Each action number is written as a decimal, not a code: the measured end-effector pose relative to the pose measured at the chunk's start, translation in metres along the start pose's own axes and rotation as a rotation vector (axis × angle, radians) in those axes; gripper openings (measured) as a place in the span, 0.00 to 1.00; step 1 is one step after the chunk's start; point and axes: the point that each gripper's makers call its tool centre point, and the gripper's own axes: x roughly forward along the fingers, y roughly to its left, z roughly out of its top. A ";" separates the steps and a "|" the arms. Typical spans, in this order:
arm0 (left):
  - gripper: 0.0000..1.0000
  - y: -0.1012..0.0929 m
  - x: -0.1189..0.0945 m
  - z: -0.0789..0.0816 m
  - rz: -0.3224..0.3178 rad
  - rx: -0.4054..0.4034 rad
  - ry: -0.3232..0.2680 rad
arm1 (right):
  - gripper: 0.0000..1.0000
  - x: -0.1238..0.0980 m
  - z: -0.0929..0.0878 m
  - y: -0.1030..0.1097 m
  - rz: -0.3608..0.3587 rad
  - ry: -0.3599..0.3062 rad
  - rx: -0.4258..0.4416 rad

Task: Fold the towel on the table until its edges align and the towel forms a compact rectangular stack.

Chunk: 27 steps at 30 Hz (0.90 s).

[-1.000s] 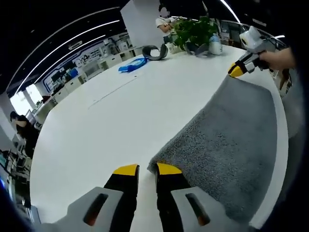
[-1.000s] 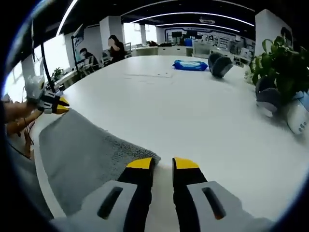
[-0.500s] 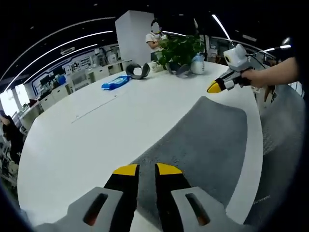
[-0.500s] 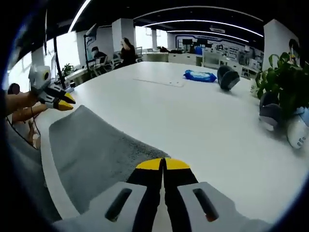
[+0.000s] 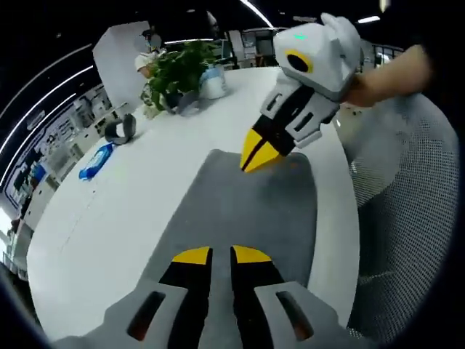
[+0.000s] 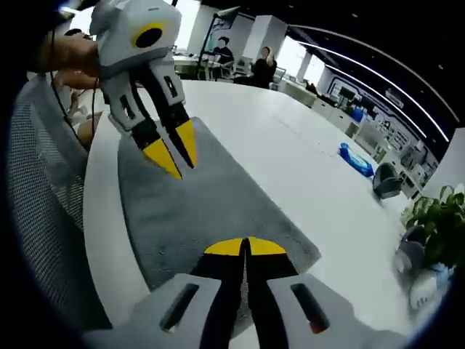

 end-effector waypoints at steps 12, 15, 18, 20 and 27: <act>0.11 -0.062 0.025 -0.002 -0.138 0.056 0.038 | 0.00 0.019 -0.034 0.052 0.200 0.139 0.028; 0.11 -0.059 0.027 -0.007 -0.119 0.104 0.066 | 0.00 0.023 -0.032 0.050 0.166 0.136 0.003; 0.08 -0.062 0.028 -0.009 -0.124 0.101 0.094 | 0.00 0.023 -0.031 0.052 0.149 0.153 -0.055; 0.07 -0.063 0.031 -0.009 -0.125 0.173 0.108 | 0.00 0.025 -0.030 0.052 0.140 0.161 -0.071; 0.07 -0.065 0.030 -0.008 -0.110 0.248 0.118 | 0.00 0.024 -0.031 0.049 0.165 0.132 0.011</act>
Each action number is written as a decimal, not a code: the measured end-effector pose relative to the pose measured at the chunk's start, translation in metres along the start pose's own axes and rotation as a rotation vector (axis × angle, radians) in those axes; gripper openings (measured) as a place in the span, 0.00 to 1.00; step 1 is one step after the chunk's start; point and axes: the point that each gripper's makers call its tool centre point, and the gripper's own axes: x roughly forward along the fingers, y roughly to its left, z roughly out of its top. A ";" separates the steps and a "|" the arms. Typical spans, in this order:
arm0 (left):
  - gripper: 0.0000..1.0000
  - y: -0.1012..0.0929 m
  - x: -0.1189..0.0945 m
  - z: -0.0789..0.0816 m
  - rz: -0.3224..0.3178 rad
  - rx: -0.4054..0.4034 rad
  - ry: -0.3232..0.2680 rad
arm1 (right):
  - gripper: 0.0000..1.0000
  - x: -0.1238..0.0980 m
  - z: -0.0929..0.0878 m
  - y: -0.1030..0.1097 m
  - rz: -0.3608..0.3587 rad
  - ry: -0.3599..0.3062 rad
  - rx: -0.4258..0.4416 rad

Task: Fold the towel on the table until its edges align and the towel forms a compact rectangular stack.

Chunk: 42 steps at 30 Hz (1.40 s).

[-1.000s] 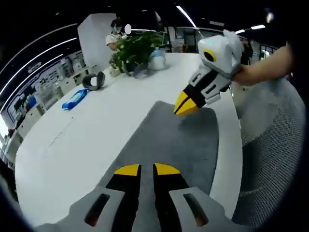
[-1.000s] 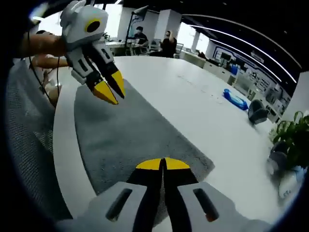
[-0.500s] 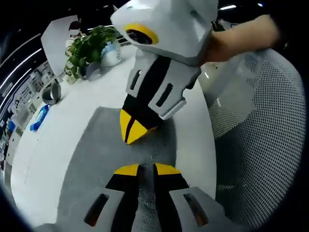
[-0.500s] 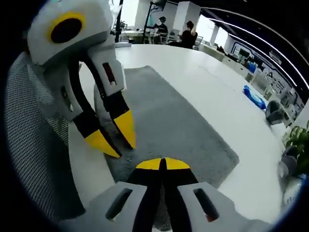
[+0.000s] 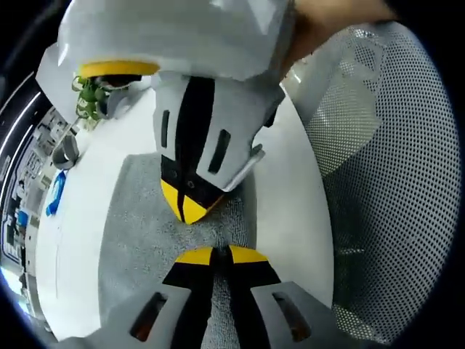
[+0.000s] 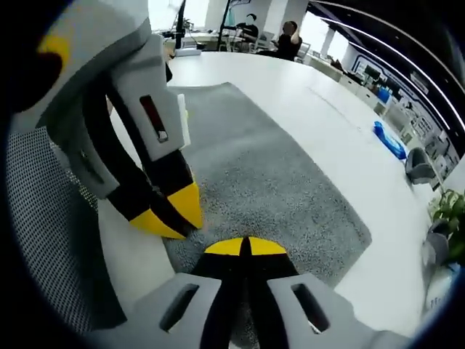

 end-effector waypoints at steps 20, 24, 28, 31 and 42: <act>0.05 0.007 -0.002 -0.008 0.000 -0.130 0.026 | 0.00 -0.004 0.000 0.001 -0.023 -0.065 0.013; 0.04 0.010 -0.003 -0.012 0.003 -0.155 0.031 | 0.00 -0.003 0.000 0.002 -0.015 -0.073 0.035; 0.04 0.014 -0.005 -0.017 0.013 -0.178 0.035 | 0.00 -0.003 0.001 0.004 -0.007 -0.082 0.042; 0.04 0.016 -0.006 -0.021 0.020 -0.189 0.037 | 0.00 -0.002 0.003 0.005 0.001 -0.097 0.061; 0.04 0.024 -0.009 -0.030 0.043 -0.201 0.046 | 0.00 -0.001 0.007 0.010 0.021 -0.115 0.062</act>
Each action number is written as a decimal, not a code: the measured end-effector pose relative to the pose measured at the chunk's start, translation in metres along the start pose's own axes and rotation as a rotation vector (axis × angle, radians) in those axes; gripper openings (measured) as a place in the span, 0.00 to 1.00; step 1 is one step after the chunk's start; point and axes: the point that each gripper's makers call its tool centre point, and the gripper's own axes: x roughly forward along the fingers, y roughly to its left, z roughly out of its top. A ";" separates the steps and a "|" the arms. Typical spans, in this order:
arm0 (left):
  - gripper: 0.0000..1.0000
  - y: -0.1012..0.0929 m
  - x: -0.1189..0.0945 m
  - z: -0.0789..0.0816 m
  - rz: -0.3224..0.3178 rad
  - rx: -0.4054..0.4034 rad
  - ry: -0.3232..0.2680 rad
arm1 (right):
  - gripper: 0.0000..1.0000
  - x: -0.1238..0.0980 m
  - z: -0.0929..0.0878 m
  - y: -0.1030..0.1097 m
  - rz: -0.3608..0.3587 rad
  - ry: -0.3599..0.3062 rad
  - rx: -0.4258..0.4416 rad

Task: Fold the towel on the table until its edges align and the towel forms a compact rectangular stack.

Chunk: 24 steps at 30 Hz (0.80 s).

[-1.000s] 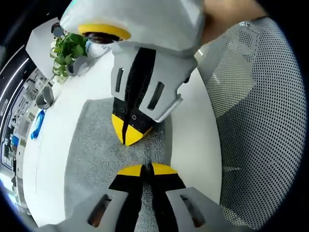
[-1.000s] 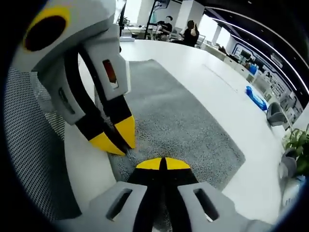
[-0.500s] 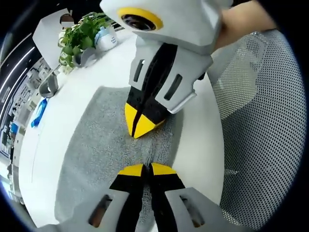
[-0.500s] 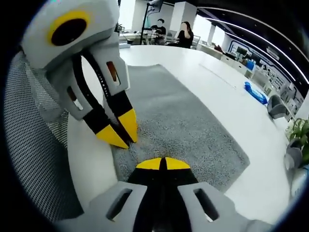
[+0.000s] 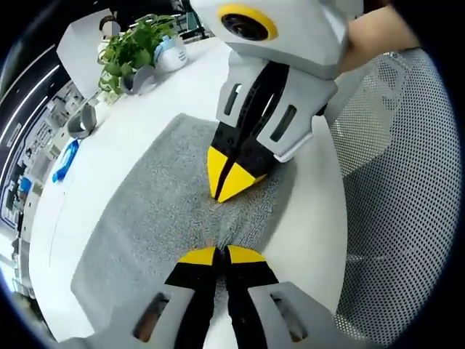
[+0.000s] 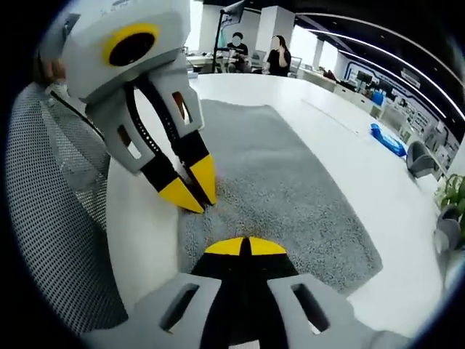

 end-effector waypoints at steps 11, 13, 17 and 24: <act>0.04 0.012 -0.002 -0.010 0.041 -0.016 0.017 | 0.00 0.002 0.005 0.012 0.065 -0.033 0.000; 0.04 0.013 -0.003 -0.011 0.053 -0.006 0.023 | 0.00 0.002 0.005 0.016 0.094 -0.046 0.002; 0.04 0.015 -0.002 -0.011 0.076 0.033 0.037 | 0.00 0.001 0.006 0.018 0.115 -0.056 0.028; 0.04 0.021 -0.003 -0.014 0.097 0.040 0.039 | 0.00 0.004 0.010 0.030 0.146 -0.079 -0.006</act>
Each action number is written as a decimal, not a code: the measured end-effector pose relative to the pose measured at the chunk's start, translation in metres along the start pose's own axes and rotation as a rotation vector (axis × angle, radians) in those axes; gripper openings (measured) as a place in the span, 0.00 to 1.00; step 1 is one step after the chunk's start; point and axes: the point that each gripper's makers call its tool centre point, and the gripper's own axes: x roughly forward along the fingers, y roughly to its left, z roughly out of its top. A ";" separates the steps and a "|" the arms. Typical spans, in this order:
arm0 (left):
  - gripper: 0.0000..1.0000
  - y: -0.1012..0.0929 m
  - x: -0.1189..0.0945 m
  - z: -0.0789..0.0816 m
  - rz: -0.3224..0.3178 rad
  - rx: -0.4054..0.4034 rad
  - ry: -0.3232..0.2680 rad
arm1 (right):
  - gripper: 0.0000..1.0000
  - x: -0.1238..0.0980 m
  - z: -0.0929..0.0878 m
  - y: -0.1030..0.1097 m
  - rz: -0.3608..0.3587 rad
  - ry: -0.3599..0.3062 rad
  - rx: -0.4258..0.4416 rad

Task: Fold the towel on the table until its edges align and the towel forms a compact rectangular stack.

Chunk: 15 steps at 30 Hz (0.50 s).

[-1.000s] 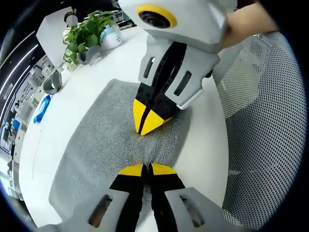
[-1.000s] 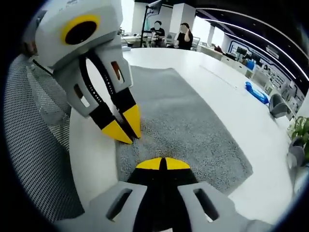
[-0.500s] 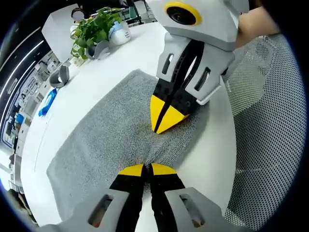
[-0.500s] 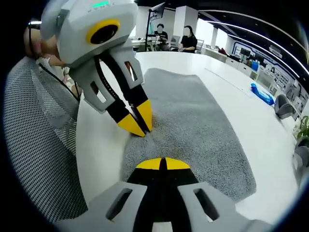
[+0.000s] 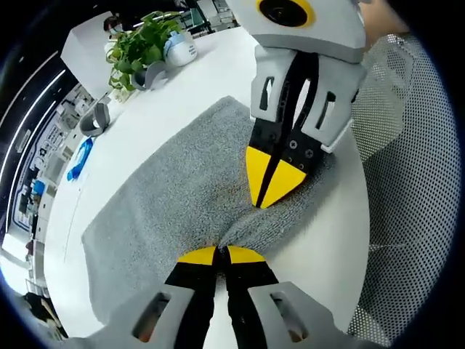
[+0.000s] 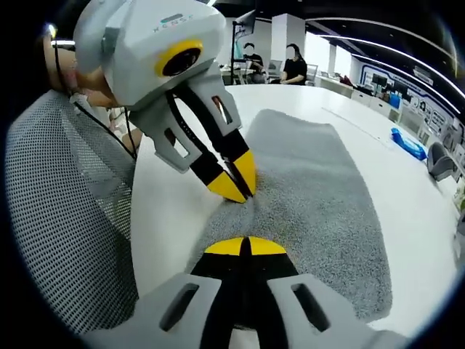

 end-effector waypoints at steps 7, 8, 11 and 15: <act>0.04 -0.002 -0.001 0.001 0.019 0.035 -0.005 | 0.00 -0.001 0.001 -0.002 0.021 0.000 0.040; 0.04 -0.001 -0.001 0.002 0.025 0.070 -0.009 | 0.00 -0.001 0.001 -0.002 0.026 -0.004 0.080; 0.05 -0.003 -0.004 0.003 0.026 0.092 -0.002 | 0.00 -0.001 0.000 -0.004 0.033 -0.017 0.117; 0.06 0.004 -0.014 0.014 0.043 0.050 -0.047 | 0.00 -0.003 0.002 -0.002 0.063 -0.015 0.095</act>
